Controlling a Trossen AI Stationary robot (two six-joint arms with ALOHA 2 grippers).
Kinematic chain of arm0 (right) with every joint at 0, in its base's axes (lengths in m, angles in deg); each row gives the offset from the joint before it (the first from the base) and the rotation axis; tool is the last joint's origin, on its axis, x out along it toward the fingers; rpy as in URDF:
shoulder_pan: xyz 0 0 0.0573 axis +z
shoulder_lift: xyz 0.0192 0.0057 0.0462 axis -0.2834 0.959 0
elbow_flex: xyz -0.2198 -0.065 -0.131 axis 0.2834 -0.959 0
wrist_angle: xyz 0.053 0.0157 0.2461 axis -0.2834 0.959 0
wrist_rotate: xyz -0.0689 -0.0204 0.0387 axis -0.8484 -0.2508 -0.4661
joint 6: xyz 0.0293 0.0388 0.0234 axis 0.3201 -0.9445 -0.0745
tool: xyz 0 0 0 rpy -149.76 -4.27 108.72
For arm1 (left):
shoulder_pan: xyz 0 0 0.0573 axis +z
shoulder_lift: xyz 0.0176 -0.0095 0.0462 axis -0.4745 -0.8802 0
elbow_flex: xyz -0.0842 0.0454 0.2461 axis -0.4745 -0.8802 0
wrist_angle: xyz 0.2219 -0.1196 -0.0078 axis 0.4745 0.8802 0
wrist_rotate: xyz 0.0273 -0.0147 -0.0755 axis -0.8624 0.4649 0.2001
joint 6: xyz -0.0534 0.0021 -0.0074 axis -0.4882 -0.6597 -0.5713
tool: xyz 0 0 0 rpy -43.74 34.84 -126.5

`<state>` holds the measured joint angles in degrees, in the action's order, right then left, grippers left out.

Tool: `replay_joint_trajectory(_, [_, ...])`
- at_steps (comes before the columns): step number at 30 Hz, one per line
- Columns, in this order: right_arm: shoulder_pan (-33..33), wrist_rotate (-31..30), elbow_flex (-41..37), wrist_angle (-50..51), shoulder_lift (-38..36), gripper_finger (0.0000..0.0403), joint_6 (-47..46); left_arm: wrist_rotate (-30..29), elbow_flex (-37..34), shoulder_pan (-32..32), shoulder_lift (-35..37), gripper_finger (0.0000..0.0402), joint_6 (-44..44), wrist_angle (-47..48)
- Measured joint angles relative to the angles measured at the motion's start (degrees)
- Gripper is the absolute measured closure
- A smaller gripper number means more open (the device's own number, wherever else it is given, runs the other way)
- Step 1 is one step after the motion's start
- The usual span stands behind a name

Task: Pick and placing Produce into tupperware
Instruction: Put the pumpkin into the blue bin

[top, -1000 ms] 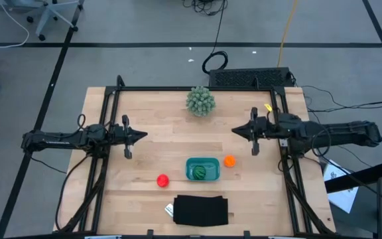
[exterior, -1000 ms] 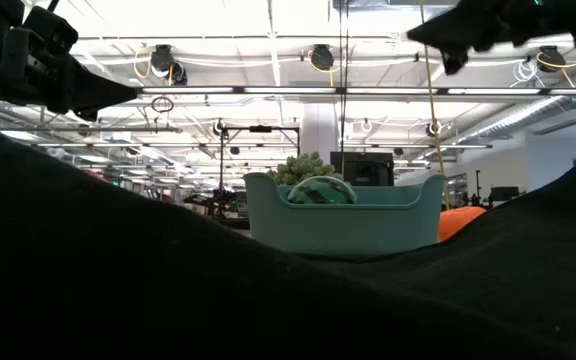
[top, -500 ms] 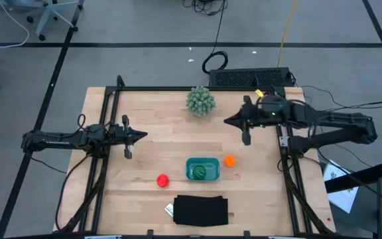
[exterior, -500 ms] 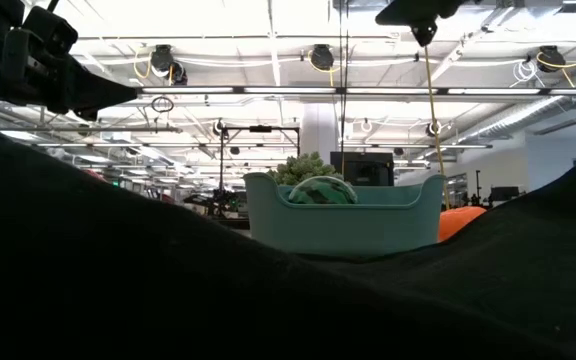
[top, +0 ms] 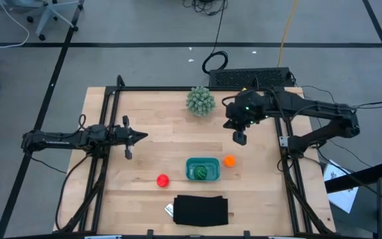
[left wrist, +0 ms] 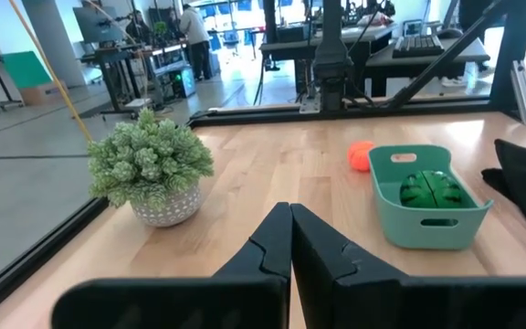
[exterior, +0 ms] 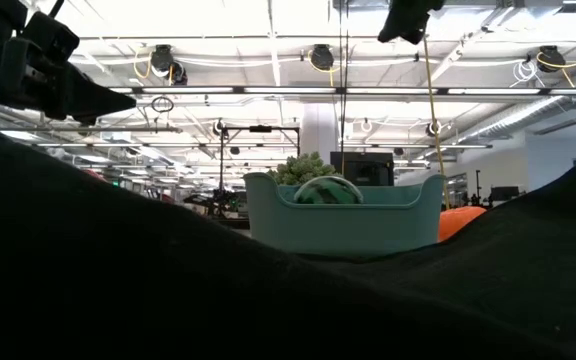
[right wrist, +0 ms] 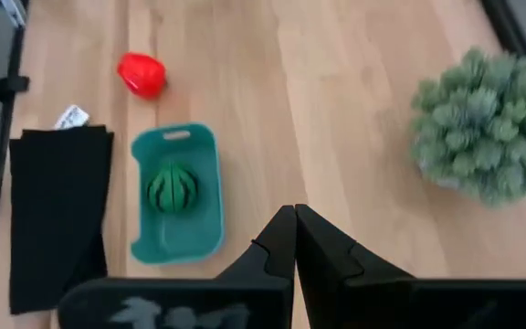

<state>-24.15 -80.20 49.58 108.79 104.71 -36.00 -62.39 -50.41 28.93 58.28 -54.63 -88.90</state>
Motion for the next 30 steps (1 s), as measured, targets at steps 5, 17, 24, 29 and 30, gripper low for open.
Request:
replay_joint_trajectory(5, [-1.67,1.66,3.87,7.84,3.88,0.0403,-1.04,0.00,0.00,0.00,0.00,0.0396,-0.02,0.08])
replay_joint_trajectory(17, [-1.97,8.84,4.21,13.80,10.92,0.0403,-0.38,0.00,0.02,0.00,0.00,0.0396,-0.02,-0.19])
replay_joint_trajectory(24, [-1.53,10.54,4.21,18.36,11.78,0.0402,0.96,0.00,0.02,0.00,0.00,0.0396,-0.04,-0.08])
replay_joint_trajectory(29, [-0.16,10.54,4.21,20.00,11.78,0.0368,3.33,0.00,0.02,0.00,0.00,0.0396,-0.20,0.33])
replay_joint_trajectory(30, [0.20,10.56,4.21,19.99,11.78,0.0355,3.69,0.00,0.02,0.00,0.00,0.0396,-0.22,0.52])
